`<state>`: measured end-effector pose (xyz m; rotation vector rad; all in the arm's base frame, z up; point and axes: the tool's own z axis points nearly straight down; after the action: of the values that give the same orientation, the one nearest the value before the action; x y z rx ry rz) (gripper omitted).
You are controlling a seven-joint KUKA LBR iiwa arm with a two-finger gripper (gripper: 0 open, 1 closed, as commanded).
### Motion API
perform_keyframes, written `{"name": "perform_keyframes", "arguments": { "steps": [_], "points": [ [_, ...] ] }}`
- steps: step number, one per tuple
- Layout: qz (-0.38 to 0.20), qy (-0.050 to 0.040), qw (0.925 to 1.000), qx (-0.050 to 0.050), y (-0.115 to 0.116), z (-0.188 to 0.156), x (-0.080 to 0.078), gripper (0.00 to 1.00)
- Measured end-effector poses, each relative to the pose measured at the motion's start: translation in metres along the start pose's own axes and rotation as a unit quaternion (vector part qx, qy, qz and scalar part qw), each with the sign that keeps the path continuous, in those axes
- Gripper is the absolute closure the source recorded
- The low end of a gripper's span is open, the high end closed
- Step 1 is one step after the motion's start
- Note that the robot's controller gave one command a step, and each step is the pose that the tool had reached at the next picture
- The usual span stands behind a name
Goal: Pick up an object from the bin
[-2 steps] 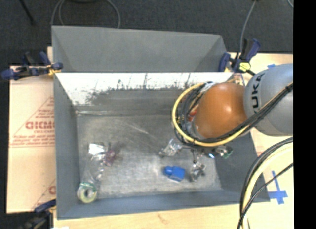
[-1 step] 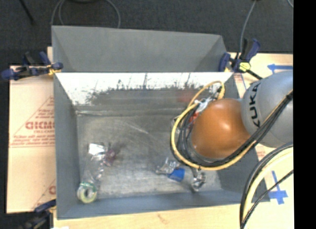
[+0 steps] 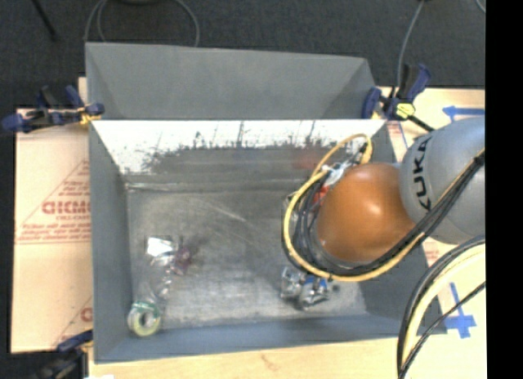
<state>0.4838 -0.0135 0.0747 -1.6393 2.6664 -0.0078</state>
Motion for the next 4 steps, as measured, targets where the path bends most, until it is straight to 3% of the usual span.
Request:
{"name": "perform_keyframes", "arguments": {
  "steps": [1, 2, 3, 4],
  "points": [
    [0.000, 0.0012, 1.0000, -0.002, 0.0013, 0.0019, 0.0012, 0.00],
    [-0.001, 0.0001, 1.0000, 0.000, 0.0003, 0.0002, 0.0001, 1.00],
    [-0.001, 0.0012, 1.0000, -0.002, 0.0014, 0.0019, 0.0012, 0.00],
    [-0.001, 0.0001, 1.0000, 0.000, 0.0003, 0.0003, 0.0001, 1.00]
  ]
}}
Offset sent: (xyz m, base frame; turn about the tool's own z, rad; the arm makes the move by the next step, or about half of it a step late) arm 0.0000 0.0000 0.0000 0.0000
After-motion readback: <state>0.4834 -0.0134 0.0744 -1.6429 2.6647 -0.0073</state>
